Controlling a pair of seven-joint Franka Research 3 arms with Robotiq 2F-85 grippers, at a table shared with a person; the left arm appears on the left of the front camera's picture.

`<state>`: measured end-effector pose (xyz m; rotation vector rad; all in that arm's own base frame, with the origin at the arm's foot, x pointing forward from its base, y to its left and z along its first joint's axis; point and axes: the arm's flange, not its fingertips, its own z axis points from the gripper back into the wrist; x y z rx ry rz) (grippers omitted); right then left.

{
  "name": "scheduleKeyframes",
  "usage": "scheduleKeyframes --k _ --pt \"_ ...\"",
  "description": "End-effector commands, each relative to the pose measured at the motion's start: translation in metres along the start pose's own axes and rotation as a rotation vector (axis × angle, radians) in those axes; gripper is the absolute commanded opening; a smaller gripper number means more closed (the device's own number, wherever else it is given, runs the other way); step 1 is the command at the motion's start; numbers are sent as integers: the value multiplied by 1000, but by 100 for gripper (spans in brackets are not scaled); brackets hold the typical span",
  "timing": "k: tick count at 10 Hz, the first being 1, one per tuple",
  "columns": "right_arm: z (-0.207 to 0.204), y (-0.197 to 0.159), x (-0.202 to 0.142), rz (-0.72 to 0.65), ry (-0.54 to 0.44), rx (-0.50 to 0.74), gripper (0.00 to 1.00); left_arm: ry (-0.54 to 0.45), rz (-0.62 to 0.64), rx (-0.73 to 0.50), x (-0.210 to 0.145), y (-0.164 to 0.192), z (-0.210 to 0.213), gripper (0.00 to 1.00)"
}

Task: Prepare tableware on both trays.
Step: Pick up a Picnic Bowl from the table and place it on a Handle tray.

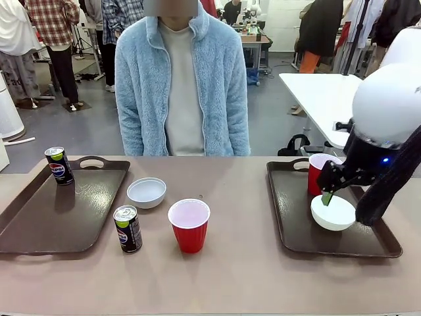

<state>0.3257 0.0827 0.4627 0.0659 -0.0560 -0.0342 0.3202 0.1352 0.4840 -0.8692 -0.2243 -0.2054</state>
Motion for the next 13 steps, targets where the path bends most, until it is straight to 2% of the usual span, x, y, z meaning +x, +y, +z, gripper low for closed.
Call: scheduleKeyframes --k 1,2,4,5,6,7,8,10,13 --pt "37 -56 -14 -49 -42 279 100 115 0 237 16 -51 4 100" --pt "54 -90 -20 -98 -83 417 100 168 -26 289 31 -74 -3 100" --pt "76 -154 -47 -136 -102 595 100 303 -118 388 63 -120 -34 100" --pt "82 -189 -61 -139 -84 685 100 349 -127 433 80 -135 -49 100" --pt "83 -210 -67 -130 -46 727 100 389 -116 491 97 -148 -71 100" --pt "80 -246 -76 -145 -28 770 100 428 -92 565 116 -155 -103 100" --pt "72 -267 -84 -175 -33 797 100 430 -80 653 136 -161 -139 100" --pt "61 -304 -97 -226 -74 876 100 419 -79 746 163 -172 -189 100" --pt "40 -343 -106 -287 -91 951 100 330 -115 812 187 -179 -251 100"
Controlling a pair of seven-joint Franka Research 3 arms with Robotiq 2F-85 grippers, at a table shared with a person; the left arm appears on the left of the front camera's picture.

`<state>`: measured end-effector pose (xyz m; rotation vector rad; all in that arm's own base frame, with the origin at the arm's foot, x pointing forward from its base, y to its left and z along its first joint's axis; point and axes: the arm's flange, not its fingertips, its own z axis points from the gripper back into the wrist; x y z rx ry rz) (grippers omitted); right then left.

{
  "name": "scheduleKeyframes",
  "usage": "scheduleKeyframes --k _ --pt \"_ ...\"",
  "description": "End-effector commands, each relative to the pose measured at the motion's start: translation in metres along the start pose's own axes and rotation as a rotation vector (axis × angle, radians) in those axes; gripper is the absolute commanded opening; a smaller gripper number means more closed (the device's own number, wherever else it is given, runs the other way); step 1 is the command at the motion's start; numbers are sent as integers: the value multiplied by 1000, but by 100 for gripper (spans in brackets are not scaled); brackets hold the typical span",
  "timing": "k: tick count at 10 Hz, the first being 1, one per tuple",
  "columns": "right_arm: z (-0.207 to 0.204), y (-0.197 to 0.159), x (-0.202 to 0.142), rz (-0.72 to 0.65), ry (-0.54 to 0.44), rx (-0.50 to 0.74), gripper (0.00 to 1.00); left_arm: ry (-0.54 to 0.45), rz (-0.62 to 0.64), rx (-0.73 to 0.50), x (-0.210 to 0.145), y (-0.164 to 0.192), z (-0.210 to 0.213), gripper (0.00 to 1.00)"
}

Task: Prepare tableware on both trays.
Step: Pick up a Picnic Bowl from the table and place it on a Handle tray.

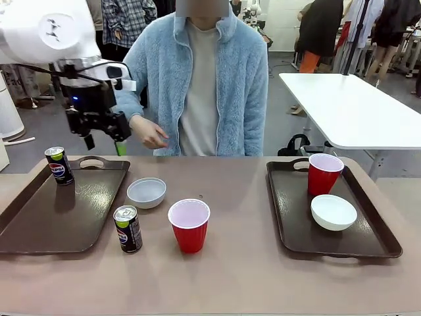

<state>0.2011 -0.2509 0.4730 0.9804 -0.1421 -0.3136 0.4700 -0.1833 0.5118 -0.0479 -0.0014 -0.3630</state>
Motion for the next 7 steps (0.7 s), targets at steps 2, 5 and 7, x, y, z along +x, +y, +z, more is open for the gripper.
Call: scheduleKeyframes --k 2,5,7 --pt "0 0 0 0 0 0 100 -111 29 73 12 -4 -15 100" --pt "0 0 0 0 0 0 100 -33 9 17 11 -6 -7 100" --pt "0 0 0 0 0 0 100 -48 12 29 15 -5 -13 100"
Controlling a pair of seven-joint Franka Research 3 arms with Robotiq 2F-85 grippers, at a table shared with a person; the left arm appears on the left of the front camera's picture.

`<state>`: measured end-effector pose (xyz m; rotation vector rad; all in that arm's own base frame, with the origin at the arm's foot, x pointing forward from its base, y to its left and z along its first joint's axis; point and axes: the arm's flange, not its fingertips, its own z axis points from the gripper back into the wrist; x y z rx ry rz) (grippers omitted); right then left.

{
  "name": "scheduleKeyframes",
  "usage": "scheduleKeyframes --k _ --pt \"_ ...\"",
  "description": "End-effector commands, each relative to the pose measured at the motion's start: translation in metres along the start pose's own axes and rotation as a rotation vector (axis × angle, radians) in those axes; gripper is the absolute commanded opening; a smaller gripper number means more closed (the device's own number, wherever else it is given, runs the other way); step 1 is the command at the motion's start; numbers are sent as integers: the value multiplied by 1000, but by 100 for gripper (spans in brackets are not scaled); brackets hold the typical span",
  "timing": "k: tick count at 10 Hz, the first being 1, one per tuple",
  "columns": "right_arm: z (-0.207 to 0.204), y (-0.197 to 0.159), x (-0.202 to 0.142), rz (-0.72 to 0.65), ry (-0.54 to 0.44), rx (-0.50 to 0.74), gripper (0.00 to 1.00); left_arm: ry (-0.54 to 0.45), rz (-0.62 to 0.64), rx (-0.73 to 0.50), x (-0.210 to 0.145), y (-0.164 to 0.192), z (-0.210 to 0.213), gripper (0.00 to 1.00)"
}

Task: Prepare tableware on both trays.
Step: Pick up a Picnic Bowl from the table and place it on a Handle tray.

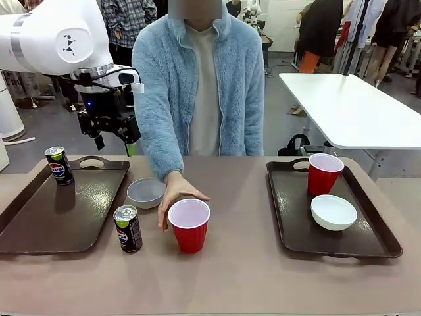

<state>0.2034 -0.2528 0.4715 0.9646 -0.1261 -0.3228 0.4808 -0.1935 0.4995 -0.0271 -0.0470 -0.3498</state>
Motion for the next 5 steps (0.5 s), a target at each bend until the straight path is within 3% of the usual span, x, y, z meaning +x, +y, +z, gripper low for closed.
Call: scheduleKeyframes --k 1,5 --pt "0 2 -3 13 -7 18 100 7 19 -41 1 11 -13 100" --pt "0 2 -3 13 -7 18 100 -9 -26 -117 -4 29 -56 100"
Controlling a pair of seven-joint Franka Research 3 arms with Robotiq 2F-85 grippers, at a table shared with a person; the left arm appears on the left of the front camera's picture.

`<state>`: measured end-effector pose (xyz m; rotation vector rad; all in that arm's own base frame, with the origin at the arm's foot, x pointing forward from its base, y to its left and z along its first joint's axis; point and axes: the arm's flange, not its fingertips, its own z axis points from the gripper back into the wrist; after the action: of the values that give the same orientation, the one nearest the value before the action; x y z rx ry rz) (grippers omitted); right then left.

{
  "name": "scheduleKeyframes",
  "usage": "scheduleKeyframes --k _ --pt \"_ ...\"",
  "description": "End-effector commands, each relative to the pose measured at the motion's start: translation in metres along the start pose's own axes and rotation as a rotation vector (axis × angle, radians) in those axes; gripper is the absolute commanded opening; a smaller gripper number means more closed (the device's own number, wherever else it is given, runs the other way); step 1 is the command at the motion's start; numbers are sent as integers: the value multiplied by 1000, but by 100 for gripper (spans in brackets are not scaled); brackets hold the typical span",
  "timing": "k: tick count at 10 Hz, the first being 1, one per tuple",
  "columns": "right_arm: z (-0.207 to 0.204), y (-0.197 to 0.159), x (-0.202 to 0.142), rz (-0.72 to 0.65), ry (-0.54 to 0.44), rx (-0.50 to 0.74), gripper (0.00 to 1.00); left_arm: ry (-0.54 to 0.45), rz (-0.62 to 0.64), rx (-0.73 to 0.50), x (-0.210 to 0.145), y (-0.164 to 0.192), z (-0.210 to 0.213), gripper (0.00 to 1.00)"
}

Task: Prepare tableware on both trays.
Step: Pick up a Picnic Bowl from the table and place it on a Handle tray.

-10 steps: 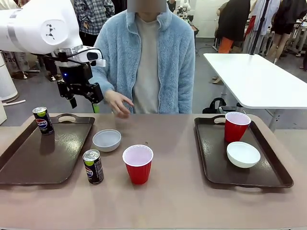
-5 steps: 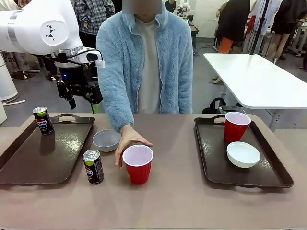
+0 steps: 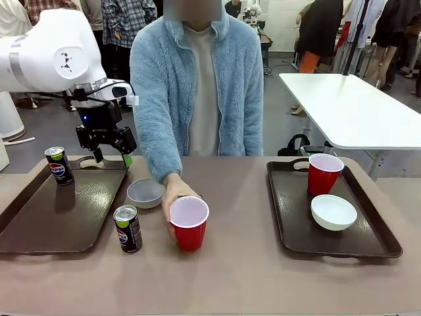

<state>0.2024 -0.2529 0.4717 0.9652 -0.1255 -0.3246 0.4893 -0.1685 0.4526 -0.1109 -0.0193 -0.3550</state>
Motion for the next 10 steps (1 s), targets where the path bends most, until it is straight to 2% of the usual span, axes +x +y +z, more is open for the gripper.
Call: scheduleKeyframes --k 1,2,3,4,5,6,10 --pt "0 2 -2 15 -7 18 100 -23 -39 -47 2 3 -23 100" --pt "0 2 -2 15 -7 18 100 -2 -44 -50 1 4 -28 100" --pt "0 2 -2 15 -7 18 100 32 -99 12 -32 -6 -1 100" --pt "0 2 -2 15 -7 18 100 66 -228 99 -86 -21 35 100" --pt "0 2 -2 15 -7 18 100 37 -271 135 -117 -27 55 100" --pt "0 2 -2 15 -7 18 100 42 -298 159 -127 -30 57 100" --pt "0 2 -2 15 -7 18 100 66 -266 121 -121 -27 49 100"
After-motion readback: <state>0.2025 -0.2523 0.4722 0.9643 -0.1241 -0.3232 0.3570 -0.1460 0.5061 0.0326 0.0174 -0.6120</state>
